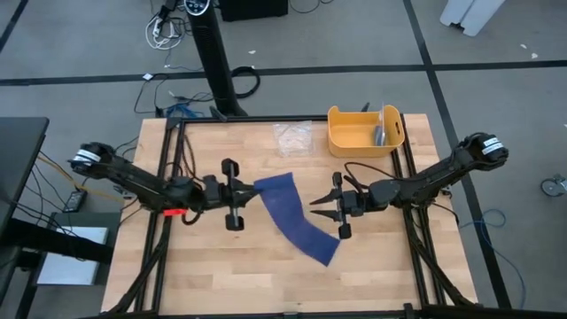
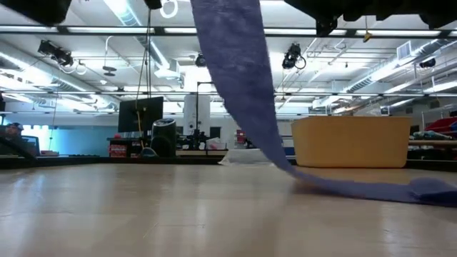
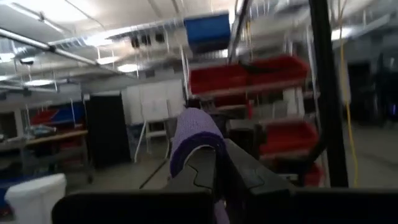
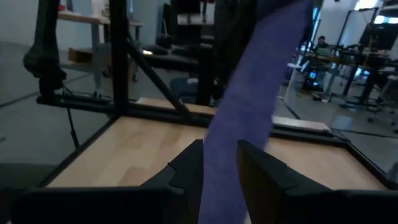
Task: Roll bandage
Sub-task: Roll the violet bandage
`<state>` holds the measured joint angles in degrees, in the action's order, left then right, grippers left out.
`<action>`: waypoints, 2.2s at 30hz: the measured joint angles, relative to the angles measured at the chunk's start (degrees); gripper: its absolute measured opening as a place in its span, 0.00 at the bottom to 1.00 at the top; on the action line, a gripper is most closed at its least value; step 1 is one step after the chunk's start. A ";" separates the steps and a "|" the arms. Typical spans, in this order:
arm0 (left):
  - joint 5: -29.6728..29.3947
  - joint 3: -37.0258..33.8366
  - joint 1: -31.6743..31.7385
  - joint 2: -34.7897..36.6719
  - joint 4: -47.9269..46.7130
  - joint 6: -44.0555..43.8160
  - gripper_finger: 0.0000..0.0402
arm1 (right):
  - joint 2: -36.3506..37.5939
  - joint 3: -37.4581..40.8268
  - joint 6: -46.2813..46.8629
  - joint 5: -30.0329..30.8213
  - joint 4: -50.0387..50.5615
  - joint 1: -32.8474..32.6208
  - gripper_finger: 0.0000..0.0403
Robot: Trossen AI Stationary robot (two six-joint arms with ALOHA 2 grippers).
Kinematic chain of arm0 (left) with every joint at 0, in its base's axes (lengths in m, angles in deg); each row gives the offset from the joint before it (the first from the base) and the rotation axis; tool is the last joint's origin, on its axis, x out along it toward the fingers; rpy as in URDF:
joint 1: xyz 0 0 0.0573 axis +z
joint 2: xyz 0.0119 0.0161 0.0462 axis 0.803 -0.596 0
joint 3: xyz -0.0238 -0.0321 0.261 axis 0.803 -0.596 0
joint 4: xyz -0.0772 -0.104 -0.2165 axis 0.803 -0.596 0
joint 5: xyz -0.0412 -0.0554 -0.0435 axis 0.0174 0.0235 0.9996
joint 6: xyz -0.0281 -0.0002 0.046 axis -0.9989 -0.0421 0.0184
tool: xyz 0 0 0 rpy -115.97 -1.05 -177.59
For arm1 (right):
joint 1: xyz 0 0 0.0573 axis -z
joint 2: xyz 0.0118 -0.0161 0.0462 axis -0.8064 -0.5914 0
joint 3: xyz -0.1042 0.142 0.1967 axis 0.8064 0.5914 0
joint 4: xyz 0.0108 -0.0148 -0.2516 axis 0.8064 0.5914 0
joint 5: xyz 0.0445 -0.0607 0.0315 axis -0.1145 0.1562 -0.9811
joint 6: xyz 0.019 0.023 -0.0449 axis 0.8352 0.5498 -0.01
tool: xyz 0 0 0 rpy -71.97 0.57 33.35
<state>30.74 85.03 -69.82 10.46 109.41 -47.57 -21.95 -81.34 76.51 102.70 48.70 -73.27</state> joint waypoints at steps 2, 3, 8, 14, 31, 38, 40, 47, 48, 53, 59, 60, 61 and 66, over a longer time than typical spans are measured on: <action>0.13 4.17 0.41 1.43 -7.35 1.38 0.04 | -0.04 0.02 -0.02 0.00 0.68 -0.17 0.25; 0.09 6.31 0.65 2.12 -11.30 2.36 0.04 | -0.04 0.02 -0.02 -0.02 0.62 -0.22 0.25; -0.80 17.88 1.74 2.65 -31.15 4.45 0.04 | -0.10 0.00 0.00 -0.02 1.66 -0.55 0.25; -2.57 28.70 1.85 2.70 -44.48 7.29 0.04 | -0.08 0.02 0.00 1.24 2.75 -1.13 0.24; -4.73 41.24 1.84 2.63 -58.57 10.25 0.04 | -0.08 0.02 3.94 2.32 9.72 -1.17 0.24; -5.03 42.89 1.84 2.54 -60.01 10.34 0.04 | -5.97 -0.66 7.07 3.44 11.20 -2.62 0.27; -5.05 43.62 1.84 2.65 -60.08 10.34 0.04 | -9.58 -2.00 7.89 4.67 11.35 -2.55 0.28; -5.06 47.11 1.84 2.61 -60.96 11.19 0.04 | -20.82 -10.20 5.58 5.16 11.64 -1.84 0.28; -5.07 47.53 1.84 2.68 -60.97 11.53 0.04 | -21.78 -11.16 5.35 5.19 11.75 -1.74 0.28; -5.02 48.84 1.84 2.65 -61.07 11.65 0.04 | -26.23 -16.43 3.67 5.28 16.20 -0.13 0.28; -4.74 48.89 1.89 2.63 -61.97 11.79 0.04 | -30.01 -19.50 -1.20 6.33 20.50 1.82 0.28; -4.74 48.89 1.89 2.63 -61.85 11.80 0.04 | -30.36 -19.52 -2.14 7.06 21.41 1.85 0.28; -4.72 48.89 1.89 2.63 -61.43 11.80 0.04 | -30.77 -19.53 -3.24 7.80 21.84 1.81 0.28; -4.72 48.89 1.89 2.63 -58.33 11.74 0.04 | -31.08 -19.65 -6.62 11.39 25.50 1.77 0.28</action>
<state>26.02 133.91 -67.94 13.09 51.08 -35.84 -53.03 -100.99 69.89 114.09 74.20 -71.50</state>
